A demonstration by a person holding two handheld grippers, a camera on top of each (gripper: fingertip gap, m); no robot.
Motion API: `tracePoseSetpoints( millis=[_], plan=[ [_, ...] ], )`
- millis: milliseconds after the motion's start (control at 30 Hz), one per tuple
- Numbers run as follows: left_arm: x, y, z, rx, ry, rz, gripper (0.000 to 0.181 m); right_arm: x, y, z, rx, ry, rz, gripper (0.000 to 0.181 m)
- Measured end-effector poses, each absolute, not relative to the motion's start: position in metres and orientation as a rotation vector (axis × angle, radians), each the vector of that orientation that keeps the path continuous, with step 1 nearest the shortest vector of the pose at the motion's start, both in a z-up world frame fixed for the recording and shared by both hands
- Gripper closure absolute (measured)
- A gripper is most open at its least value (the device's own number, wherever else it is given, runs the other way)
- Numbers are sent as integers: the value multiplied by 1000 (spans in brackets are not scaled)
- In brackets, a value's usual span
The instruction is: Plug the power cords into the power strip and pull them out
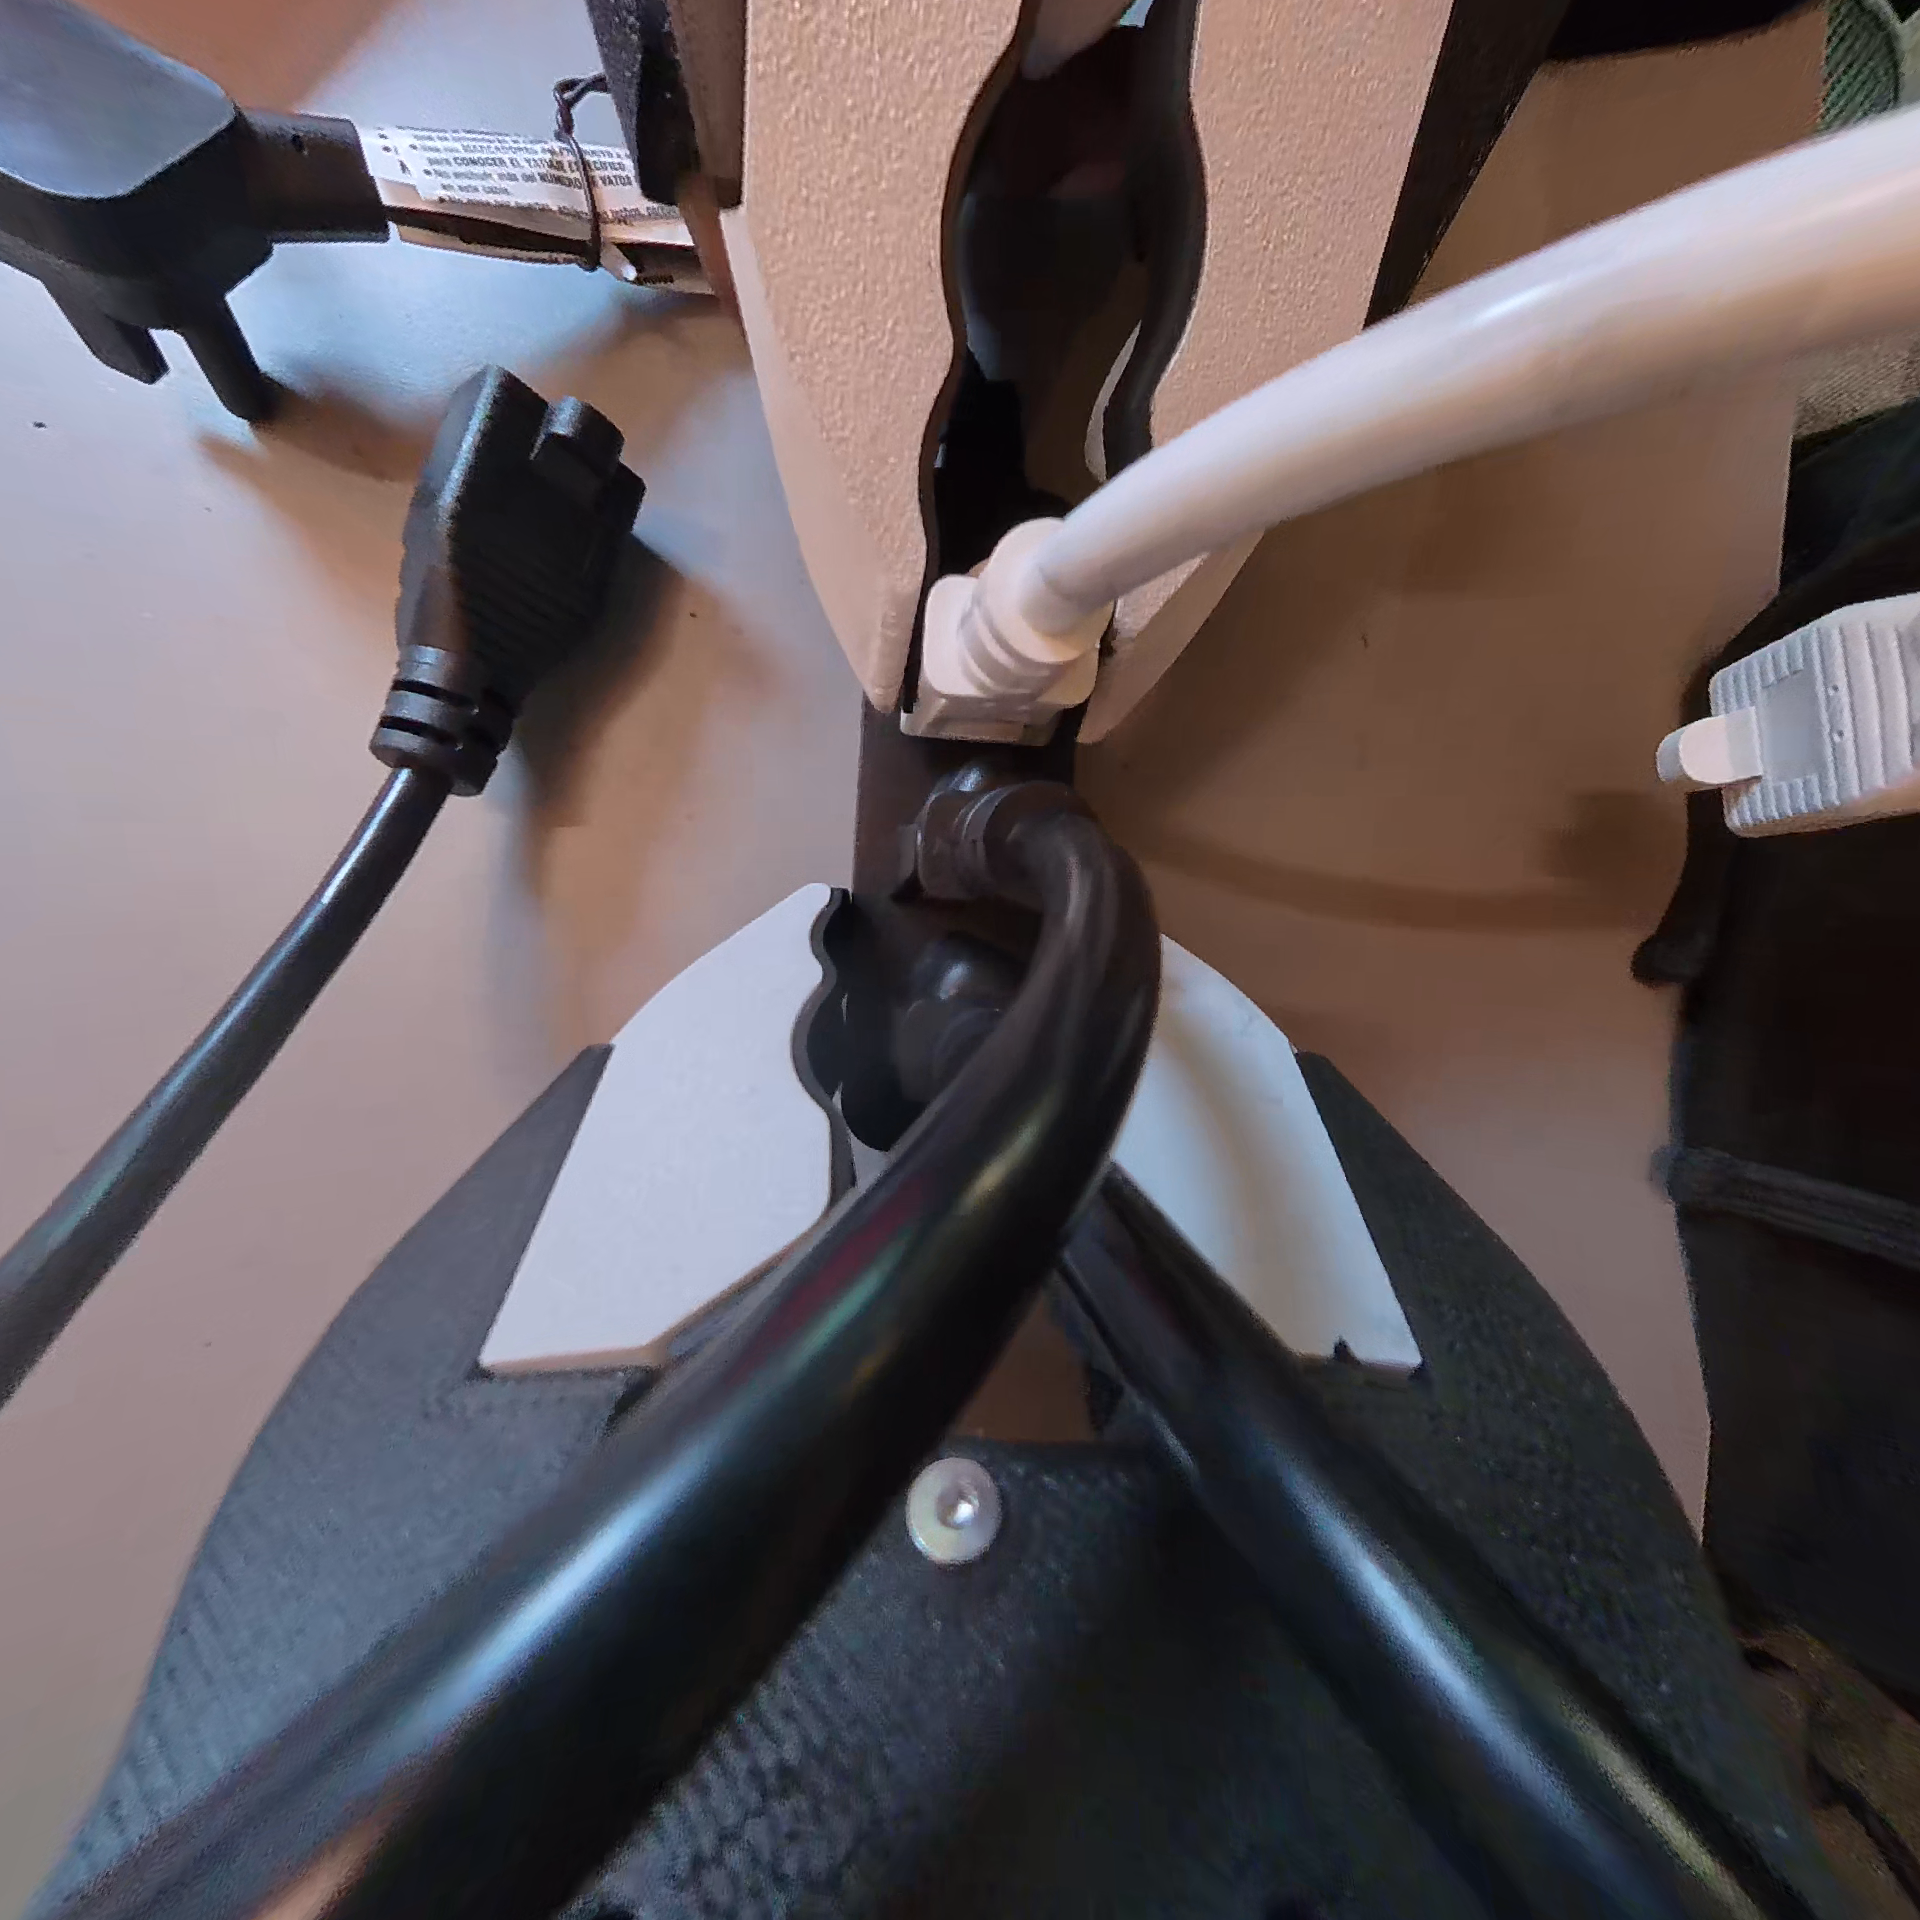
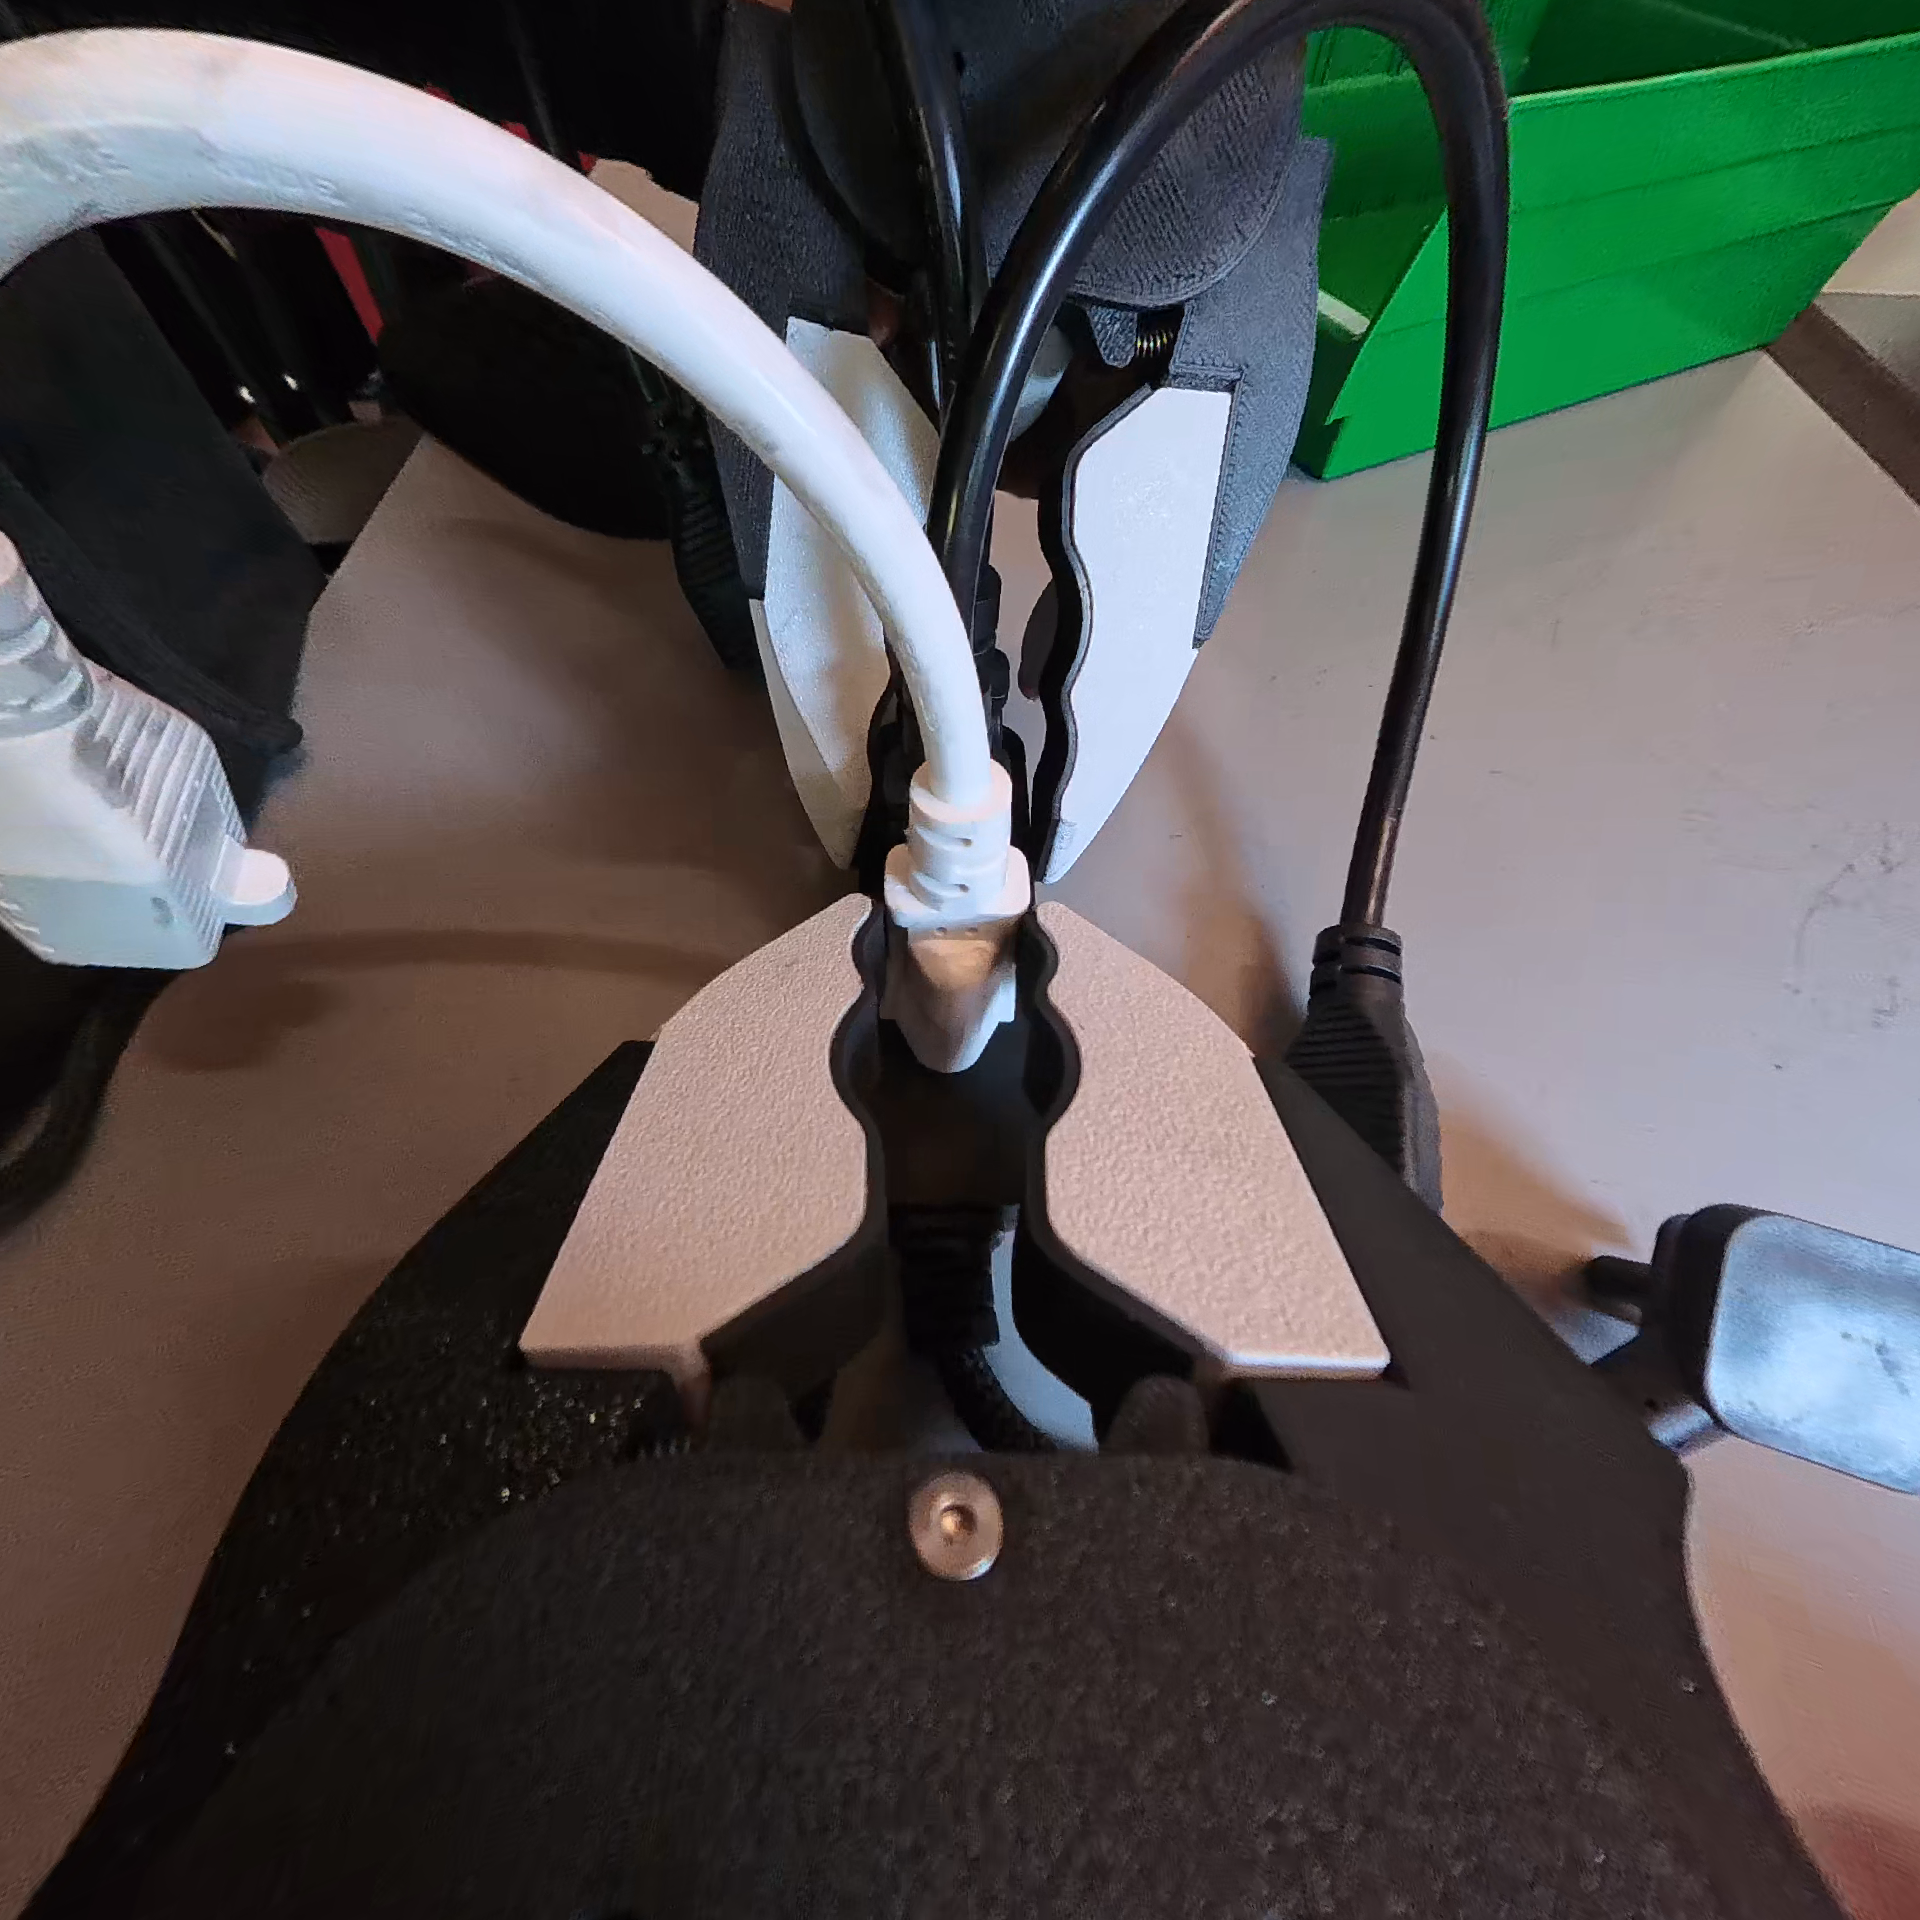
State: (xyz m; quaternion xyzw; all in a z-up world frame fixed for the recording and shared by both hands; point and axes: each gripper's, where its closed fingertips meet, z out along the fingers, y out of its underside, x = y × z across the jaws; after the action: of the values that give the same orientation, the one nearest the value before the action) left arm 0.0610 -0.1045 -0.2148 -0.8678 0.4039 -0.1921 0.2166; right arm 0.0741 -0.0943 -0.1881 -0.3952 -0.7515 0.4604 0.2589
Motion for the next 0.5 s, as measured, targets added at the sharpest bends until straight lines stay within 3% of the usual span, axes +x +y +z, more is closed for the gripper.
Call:
tracePoseSetpoints(
  millis=[367,500],
  plan=[
    [64,-110,-218,-2394,1223,-438,141,76,-102,-187,-1104,-2055,1206,159],
    [61,-112,-218,-2401,1259,-423,139,70,-98,-186,-1285,-1983,1413,157]
  ],
)
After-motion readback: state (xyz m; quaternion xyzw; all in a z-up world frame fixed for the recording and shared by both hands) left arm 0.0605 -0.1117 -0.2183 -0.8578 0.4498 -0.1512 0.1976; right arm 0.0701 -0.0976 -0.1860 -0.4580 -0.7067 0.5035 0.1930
